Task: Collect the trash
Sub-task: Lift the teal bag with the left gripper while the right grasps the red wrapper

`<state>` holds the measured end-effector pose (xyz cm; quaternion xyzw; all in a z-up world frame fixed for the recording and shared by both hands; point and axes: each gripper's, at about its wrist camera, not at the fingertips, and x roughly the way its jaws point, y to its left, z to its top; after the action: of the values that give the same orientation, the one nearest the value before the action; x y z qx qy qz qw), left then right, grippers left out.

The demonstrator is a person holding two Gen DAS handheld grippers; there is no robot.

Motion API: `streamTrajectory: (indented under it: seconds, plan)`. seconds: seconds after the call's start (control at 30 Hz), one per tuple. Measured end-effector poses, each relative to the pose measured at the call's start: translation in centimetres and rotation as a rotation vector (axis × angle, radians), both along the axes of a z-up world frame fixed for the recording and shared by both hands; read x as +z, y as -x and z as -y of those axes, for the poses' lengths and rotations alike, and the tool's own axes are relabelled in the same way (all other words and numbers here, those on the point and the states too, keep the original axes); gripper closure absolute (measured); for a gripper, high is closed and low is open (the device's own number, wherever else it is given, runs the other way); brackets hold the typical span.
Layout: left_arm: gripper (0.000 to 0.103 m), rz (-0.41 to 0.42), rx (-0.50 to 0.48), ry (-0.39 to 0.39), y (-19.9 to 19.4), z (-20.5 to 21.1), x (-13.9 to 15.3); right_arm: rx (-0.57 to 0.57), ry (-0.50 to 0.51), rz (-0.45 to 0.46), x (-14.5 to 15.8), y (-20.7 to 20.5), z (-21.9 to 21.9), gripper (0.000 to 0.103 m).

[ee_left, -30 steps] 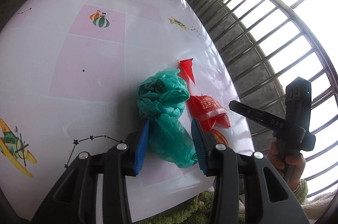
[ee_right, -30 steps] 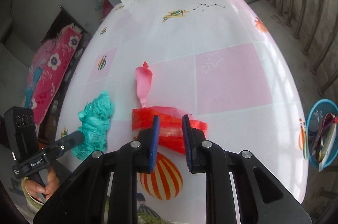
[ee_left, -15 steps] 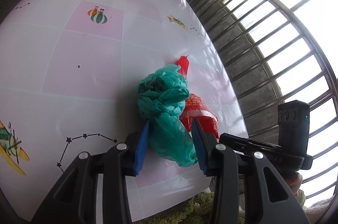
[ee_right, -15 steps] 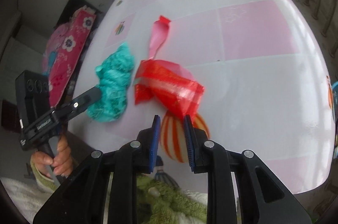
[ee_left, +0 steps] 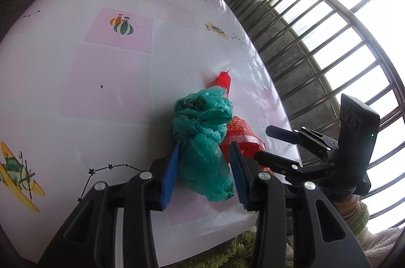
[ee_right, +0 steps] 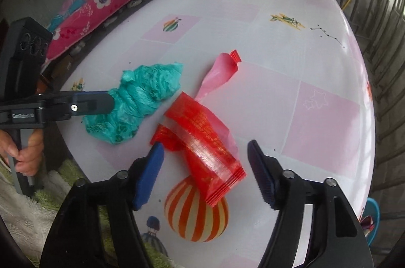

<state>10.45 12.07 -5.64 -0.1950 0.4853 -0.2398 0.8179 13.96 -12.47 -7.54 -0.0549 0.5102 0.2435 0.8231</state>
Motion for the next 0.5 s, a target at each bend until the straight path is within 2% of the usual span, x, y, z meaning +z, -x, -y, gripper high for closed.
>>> streamTrajectory:
  seconds: [0.07, 0.2, 0.37, 0.5]
  plan:
    - [0.063, 0.008, -0.006, 0.001, 0.1, -0.1, 0.2, -0.042, 0.008, -0.031, -0.8, -0.6, 0.5, 0.061]
    - [0.052, 0.037, -0.016, 0.005, 0.1, -0.1, 0.8, -0.167, -0.06, -0.058, -0.7, -0.7, 2.7, 0.072]
    - [0.047, 0.058, -0.034, -0.079, -0.7, 1.1, 0.8, -0.31, -0.12, -0.083, -0.9, -0.4, 5.6, 0.076]
    - [0.047, 0.082, -0.046, -0.188, -1.6, 3.1, 0.1, -0.375, -0.171, -0.102, -0.9, -0.1, 7.1, 0.078]
